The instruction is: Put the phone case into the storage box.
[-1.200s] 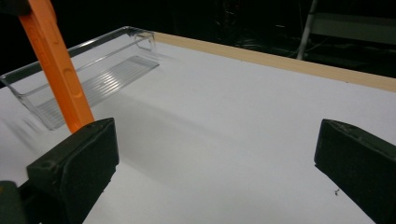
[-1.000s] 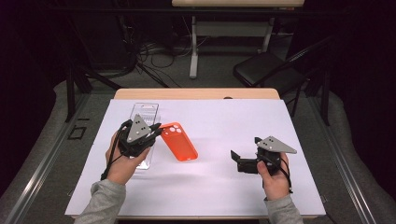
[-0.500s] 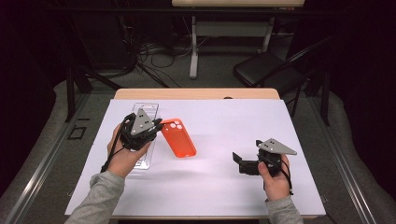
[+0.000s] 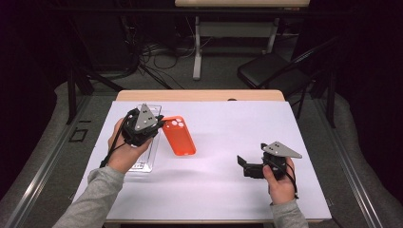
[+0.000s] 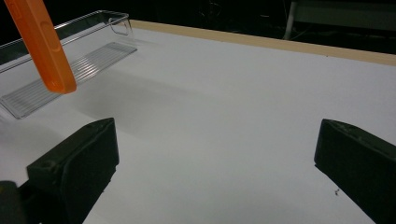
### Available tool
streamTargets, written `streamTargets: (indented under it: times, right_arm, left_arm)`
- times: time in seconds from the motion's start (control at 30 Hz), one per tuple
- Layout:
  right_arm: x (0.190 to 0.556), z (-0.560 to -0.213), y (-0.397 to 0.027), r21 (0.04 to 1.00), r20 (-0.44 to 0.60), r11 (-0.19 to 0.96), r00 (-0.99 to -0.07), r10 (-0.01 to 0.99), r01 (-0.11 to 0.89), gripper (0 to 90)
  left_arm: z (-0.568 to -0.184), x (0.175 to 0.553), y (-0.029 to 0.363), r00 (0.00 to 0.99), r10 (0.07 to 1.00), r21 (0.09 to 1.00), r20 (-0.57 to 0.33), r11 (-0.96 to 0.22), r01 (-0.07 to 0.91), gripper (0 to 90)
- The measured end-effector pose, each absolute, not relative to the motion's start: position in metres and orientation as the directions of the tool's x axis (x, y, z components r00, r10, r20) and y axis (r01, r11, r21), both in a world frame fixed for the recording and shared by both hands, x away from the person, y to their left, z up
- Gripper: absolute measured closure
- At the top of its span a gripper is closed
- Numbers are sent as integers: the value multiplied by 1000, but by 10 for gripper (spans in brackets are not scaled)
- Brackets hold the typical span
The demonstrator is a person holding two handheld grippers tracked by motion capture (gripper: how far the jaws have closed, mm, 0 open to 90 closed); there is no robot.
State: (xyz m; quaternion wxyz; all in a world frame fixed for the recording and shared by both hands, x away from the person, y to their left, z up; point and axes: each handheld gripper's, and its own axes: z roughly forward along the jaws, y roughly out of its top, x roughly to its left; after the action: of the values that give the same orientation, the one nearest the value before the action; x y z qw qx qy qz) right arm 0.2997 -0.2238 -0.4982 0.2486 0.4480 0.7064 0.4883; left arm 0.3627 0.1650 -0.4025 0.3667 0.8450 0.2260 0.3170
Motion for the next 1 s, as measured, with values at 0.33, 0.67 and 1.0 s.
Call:
streamTargets:
  times: [0.33, 0.67, 1.0]
  right_arm:
    - [300, -500, -223, 912, 80, 129, -478, 875, 389, 0]
    - [300, -502, -220, 909, 81, 133, -480, 873, 395, 0]
    - [299, -503, -219, 908, 67, 149, -486, 872, 393, 0]
  left_arm:
    - [-397, 371, 166, 690, 572, 739, 444, -669, 79, 814]
    - [-394, 377, 165, 657, 550, 700, 515, -713, 48, 814]
    - [-387, 387, 174, 613, 569, 696, 548, -717, 43, 815]
